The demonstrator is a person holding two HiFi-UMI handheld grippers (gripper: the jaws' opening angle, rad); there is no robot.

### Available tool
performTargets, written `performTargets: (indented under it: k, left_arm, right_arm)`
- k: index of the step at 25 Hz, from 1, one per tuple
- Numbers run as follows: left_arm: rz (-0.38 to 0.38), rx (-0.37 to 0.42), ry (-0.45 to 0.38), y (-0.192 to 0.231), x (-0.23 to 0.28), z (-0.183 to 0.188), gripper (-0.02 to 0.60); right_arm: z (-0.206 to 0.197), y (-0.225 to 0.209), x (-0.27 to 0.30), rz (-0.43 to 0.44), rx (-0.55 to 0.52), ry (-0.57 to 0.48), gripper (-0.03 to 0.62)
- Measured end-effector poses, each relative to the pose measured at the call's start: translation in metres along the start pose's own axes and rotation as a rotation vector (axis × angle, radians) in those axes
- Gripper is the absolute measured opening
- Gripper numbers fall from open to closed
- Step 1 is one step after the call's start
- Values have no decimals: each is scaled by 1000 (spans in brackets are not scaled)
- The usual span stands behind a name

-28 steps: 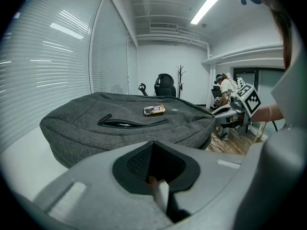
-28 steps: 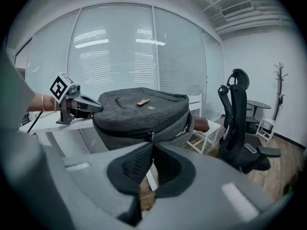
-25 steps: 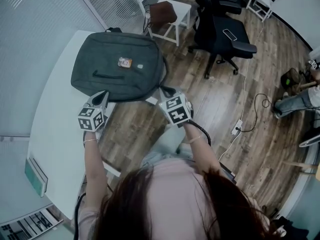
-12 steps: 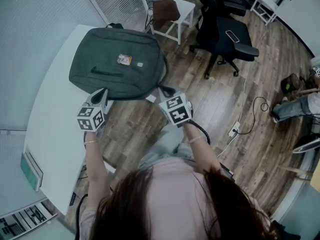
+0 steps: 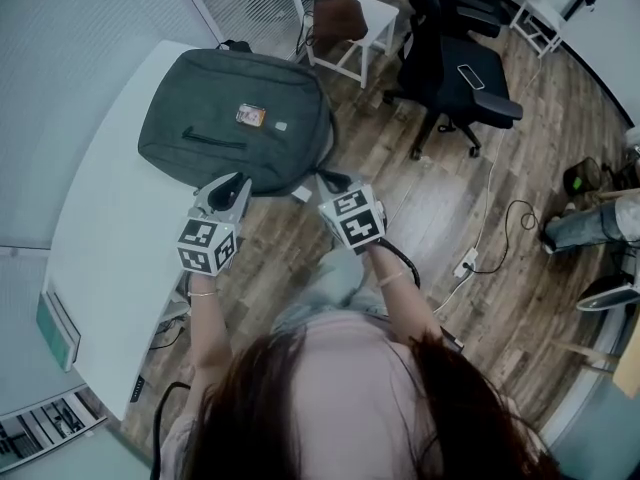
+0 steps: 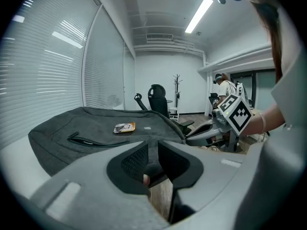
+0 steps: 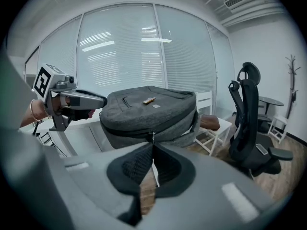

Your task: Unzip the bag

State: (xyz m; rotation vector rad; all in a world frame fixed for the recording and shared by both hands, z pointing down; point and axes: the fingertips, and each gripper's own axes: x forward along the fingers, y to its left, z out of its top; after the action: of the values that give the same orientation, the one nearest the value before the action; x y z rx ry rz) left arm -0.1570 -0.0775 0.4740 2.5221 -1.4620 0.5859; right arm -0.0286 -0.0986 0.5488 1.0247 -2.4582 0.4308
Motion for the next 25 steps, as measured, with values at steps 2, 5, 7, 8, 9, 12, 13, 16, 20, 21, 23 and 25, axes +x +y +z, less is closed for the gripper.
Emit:
performTargets:
  k: [2,5,7,8,9,12,13,16,20,21,23,25]
  left_arm:
    - [-20,16,-2,-15,6,5,81]
    - [-44,50,-2,-35,18,13,96]
    - [-61,75,2,-47,25,18,104]
    - [-69,86,6,-53,29,20,109]
    - [-76,97,13,-58,32,21,109]
    - [-82,141,47,-70,40,20,124]
    - [-81,163,63,-74,43,18,132]
    - [-73,214,109,-81,53,10,140]
    - [-18,261,135,-79,62,7,118]
    - [-5,270,142,-78,63,7,93]
    - [6,280,161,-78,66,4,92]
    - [17,298,180,-78,69,-1,92]
  right_arm:
    - [0,-1,0,5,-4,2,8]
    - [0,-1,1,14,-8,9,8]
    - [0,-1,1,23,-11,13,8]
    - [0,0,0,27,-14,14,8]
    - [0,0,0,32,-16,15,8]
    - [2,1,-2,43,-18,13,8]
    - [3,1,-3,47,-16,11,8]
    - [4,0,-3,53,-15,9,8]
    - [5,-2,-3,58,-28,8,8]
    - [6,-1,-4,62,-31,10,8]
    - [7,-1,-4,70,-40,17,8]
    - [8,0,-6,78,-40,27,8]
